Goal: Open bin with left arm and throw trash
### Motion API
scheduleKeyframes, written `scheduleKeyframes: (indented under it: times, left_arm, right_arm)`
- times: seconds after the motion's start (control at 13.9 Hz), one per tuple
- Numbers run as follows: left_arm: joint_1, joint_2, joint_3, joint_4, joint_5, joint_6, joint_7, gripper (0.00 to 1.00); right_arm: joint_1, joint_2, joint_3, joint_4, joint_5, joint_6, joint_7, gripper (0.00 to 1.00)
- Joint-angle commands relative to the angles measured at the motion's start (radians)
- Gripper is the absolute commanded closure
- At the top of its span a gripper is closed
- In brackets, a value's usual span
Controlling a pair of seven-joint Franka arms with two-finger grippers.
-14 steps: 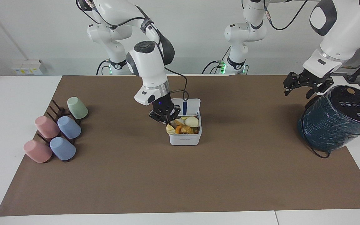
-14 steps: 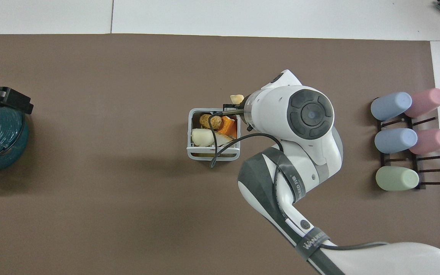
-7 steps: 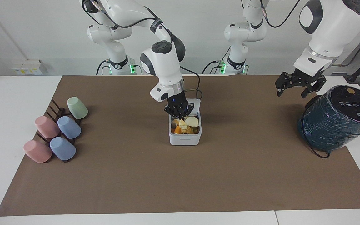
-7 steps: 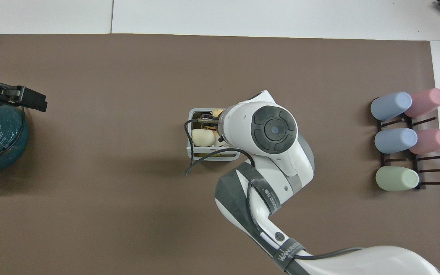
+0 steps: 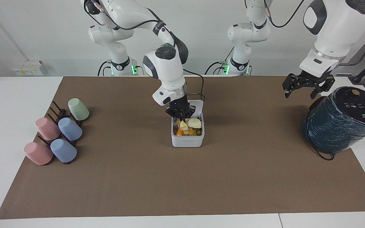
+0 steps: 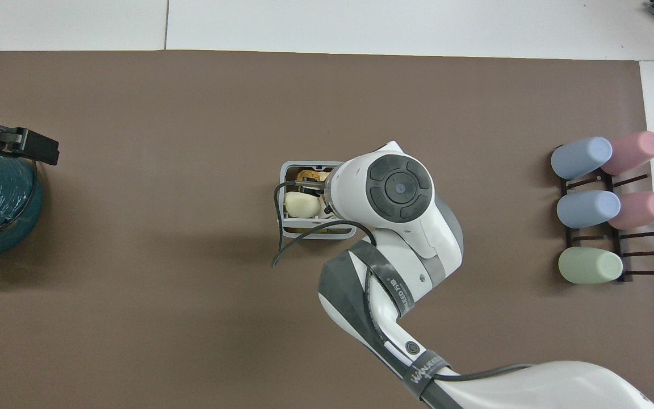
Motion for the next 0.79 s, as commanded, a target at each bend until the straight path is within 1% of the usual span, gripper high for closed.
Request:
scheduleKeyframes:
  times: [0.0, 0.07, 0.14, 0.22, 0.36, 0.43, 0.72]
  left_arm:
    - [-0.01, -0.033, 0.001, -0.041, 0.027, 0.032, -0.014, 0.0]
    - [-0.01, -0.033, 0.0, -0.041, 0.027, 0.033, -0.019, 0.0]
    - [-0.01, -0.033, 0.0, -0.043, 0.024, 0.038, -0.019, 0.0]
    - [-0.01, -0.033, 0.0, -0.043, 0.024, 0.05, -0.019, 0.0]
    - [-0.013, -0.033, 0.0, -0.046, 0.024, 0.053, -0.018, 0.0]
    - [-0.014, -0.033, 0.0, -0.046, 0.024, 0.055, -0.016, 0.0]
    - [-0.013, -0.033, 0.0, -0.049, 0.024, 0.061, -0.005, 0.0]
  right_arm:
    - [-0.002, -0.012, 0.003, -0.012, 0.015, -0.013, 0.021, 0.59]
    - [-0.002, -0.014, 0.004, -0.012, 0.015, -0.015, 0.021, 0.42]
    - [-0.004, -0.014, 0.003, -0.012, 0.015, -0.015, 0.021, 0.31]
    - [-0.004, -0.012, 0.003, -0.012, 0.015, -0.015, 0.021, 0.22]
    - [-0.004, -0.012, 0.003, -0.011, 0.015, -0.013, 0.021, 0.18]
    - [-0.004, -0.012, 0.003, -0.011, 0.015, -0.013, 0.021, 0.12]
    - [0.002, -0.012, 0.004, -0.011, 0.014, -0.001, 0.023, 0.12]
